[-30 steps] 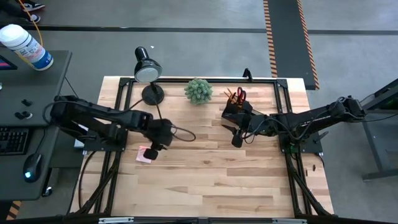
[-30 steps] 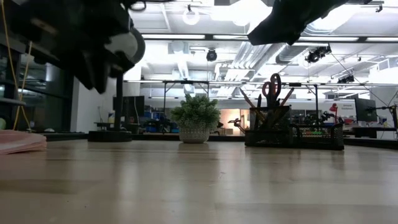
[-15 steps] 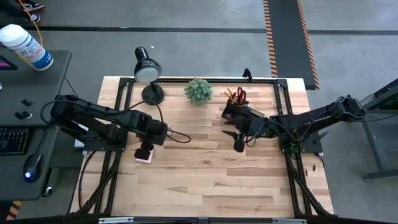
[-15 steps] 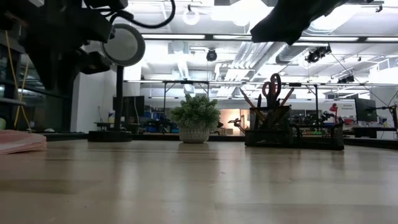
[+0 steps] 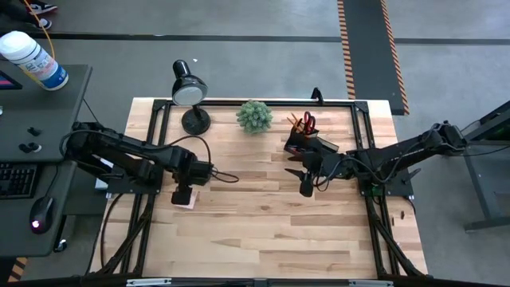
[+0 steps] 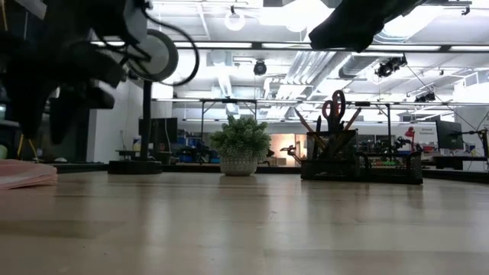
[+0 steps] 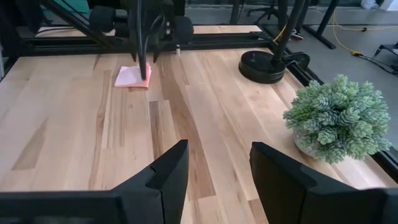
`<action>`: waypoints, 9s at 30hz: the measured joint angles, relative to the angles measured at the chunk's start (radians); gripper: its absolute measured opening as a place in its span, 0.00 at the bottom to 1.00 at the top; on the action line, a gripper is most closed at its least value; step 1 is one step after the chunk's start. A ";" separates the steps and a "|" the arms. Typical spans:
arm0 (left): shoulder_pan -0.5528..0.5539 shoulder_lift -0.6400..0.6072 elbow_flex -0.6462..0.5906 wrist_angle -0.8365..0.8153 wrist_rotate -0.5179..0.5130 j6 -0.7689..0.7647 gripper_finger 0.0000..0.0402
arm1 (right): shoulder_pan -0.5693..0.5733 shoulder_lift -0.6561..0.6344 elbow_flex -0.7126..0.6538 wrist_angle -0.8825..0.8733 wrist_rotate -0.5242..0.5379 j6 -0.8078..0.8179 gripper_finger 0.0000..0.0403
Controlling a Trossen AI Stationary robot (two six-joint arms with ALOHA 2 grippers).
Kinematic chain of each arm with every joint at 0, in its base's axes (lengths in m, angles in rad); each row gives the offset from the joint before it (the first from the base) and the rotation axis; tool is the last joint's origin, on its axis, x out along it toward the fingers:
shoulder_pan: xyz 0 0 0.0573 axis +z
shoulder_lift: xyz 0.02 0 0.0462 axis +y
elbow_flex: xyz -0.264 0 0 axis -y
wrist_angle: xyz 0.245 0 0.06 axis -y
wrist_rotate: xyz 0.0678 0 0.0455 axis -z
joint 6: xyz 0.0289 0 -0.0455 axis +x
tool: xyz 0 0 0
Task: Pick and place office supplies into organizer
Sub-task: Put the pink sticky notes into the black desk organizer
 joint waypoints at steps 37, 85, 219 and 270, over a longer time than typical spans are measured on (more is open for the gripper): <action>0.000 0.330 0.007 0.103 0.058 -0.009 0.05 | 0.041 0.001 0.000 0.006 0.027 -0.010 0.38; 0.041 0.387 0.406 1.247 -0.341 0.413 0.00 | 0.616 -0.002 0.003 -0.203 0.914 0.292 0.38; 0.039 0.382 0.406 0.843 -0.089 0.268 0.36 | -0.699 0.074 0.187 -1.039 -0.430 -0.080 0.02; 0.040 0.382 0.406 0.843 -0.089 0.268 0.36 | -0.697 0.289 0.187 -1.030 -0.284 -0.115 0.31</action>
